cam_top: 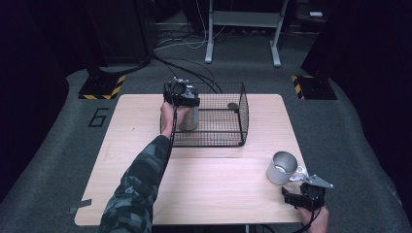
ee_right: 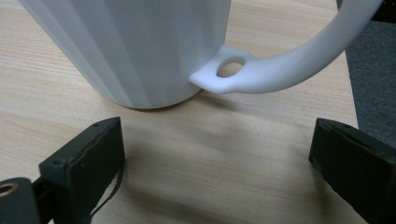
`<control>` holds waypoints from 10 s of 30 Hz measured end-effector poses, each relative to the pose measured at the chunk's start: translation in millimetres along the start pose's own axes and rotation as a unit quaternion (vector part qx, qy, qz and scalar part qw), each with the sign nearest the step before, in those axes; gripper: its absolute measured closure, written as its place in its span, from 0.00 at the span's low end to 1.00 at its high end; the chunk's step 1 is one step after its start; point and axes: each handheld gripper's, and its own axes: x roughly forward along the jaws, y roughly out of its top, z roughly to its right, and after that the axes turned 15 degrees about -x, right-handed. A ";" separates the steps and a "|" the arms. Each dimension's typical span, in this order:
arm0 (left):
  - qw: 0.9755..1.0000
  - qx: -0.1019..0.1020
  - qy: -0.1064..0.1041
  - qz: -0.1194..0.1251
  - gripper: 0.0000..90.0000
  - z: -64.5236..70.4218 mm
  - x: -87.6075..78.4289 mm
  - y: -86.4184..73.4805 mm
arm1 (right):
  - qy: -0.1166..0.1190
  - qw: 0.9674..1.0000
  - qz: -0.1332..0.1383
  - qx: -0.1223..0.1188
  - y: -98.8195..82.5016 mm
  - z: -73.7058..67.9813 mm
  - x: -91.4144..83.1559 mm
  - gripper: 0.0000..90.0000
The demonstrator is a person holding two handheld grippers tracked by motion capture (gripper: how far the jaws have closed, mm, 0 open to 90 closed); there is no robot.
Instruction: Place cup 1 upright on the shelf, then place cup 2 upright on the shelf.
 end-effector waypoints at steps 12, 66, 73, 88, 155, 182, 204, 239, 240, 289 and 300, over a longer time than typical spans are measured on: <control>1.000 -0.002 0.003 -0.004 0.04 -0.7 -7.5 -9.6 | 0.000 1.000 0.000 -0.001 0.0 0.1 0.1 0.03; 0.996 0.080 -0.041 0.027 0.01 -30.0 -153.7 -80.4 | -0.001 1.000 -0.001 -0.002 0.3 0.1 0.2 0.03; 0.997 0.071 -0.033 0.017 0.01 -46.7 -158.3 -116.0 | -0.001 1.000 0.000 0.000 0.6 -0.2 0.3 0.03; 0.998 0.012 -0.015 -0.055 0.01 -93.3 -148.4 -200.9 | -0.001 1.000 0.000 0.000 0.6 -0.2 0.3 0.04; 0.998 0.034 0.001 -0.057 0.02 -119.4 -140.8 -248.8 | 0.097 0.988 -0.052 -0.104 118.1 13.9 -11.9 0.00; 0.998 0.031 0.001 -0.058 0.02 -119.4 -140.6 -248.8 | 0.099 0.987 -0.068 -0.109 121.2 1.1 -3.4 0.07; 0.998 0.032 0.002 -0.058 0.02 -119.5 -140.7 -248.7 | 0.106 0.986 -0.055 -0.120 140.1 -11.9 -9.6 0.07; 0.998 0.032 0.002 -0.058 0.02 -119.3 -140.8 -248.8 | 0.135 0.976 -0.033 -0.170 177.8 -52.7 -3.7 0.07; 0.998 0.032 0.002 -0.058 0.02 -119.4 -140.8 -248.8 | 0.135 0.974 -0.031 -0.178 179.3 -52.9 -3.1 0.07; 0.998 0.033 0.002 -0.058 0.02 -119.4 -140.9 -248.8 | 0.166 0.962 0.003 -0.219 262.3 -78.4 -6.0 0.07; 0.998 0.033 0.002 -0.058 0.02 -119.4 -140.9 -248.8 | 0.172 0.959 0.018 -0.226 286.5 -80.8 -9.7 0.07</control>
